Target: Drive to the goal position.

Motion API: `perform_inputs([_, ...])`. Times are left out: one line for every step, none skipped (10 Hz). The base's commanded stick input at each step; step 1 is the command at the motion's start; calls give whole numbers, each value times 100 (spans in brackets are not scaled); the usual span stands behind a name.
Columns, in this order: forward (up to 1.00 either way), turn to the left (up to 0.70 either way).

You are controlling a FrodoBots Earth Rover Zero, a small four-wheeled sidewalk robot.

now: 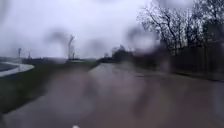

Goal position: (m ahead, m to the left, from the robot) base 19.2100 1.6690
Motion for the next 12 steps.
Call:
perform_inputs([70, 0])
perform_inputs([70, 0])
perform_inputs([70, 0])
perform_inputs([70, 0])
perform_inputs([70, 0])
perform_inputs([70, -26])
perform_inputs([70, -35])
perform_inputs([70, -10])
perform_inputs([70, 0])
perform_inputs([70, 0])
perform_inputs([70, 0])
perform_inputs([70, 0])
